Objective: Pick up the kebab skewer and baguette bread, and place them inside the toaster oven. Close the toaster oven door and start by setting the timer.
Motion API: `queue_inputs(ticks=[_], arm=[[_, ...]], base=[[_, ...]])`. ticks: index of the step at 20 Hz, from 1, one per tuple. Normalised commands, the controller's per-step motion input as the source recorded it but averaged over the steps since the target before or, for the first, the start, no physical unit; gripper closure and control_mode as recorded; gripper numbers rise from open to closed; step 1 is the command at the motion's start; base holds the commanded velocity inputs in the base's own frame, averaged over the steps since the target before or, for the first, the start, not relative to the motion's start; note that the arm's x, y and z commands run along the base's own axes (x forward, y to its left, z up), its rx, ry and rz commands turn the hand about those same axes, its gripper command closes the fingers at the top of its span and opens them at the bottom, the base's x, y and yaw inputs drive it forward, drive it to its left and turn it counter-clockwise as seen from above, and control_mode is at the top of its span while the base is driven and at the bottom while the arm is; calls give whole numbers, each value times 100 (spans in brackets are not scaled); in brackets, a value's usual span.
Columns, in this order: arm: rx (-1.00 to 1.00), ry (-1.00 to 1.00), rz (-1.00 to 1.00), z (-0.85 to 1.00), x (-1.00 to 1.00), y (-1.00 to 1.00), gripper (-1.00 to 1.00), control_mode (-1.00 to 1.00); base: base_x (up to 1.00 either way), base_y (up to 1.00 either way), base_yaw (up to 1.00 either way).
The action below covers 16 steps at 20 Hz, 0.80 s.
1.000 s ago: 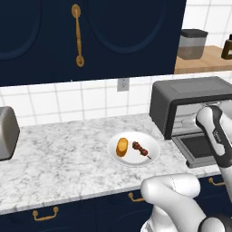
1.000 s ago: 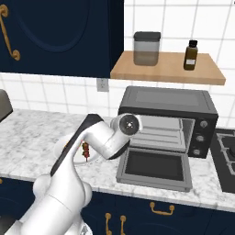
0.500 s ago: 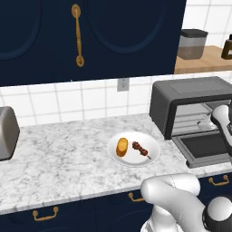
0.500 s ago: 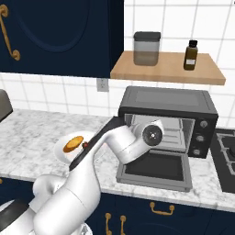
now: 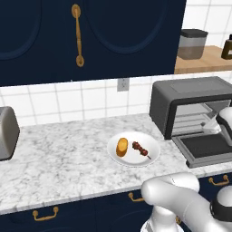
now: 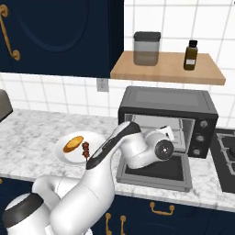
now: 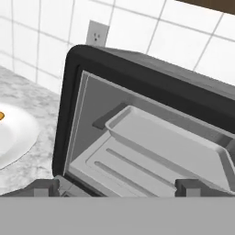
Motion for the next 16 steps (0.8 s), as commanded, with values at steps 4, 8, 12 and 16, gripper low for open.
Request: queue_inputs(ticks=[4, 8, 12, 16], arm=[[0, -1, 0, -2, 40, -23, -100, -100], [-3, 0, 0, -6, 42, -18, -100, -100], [-1, -5, 0, -26, 30, -1, -100, -100], [0, -7, 0, -8, 19, -3, -100, -100]], base=[[0, 0, 0], [0, 0, 0], [0, 0, 0], [0, 0, 0]])
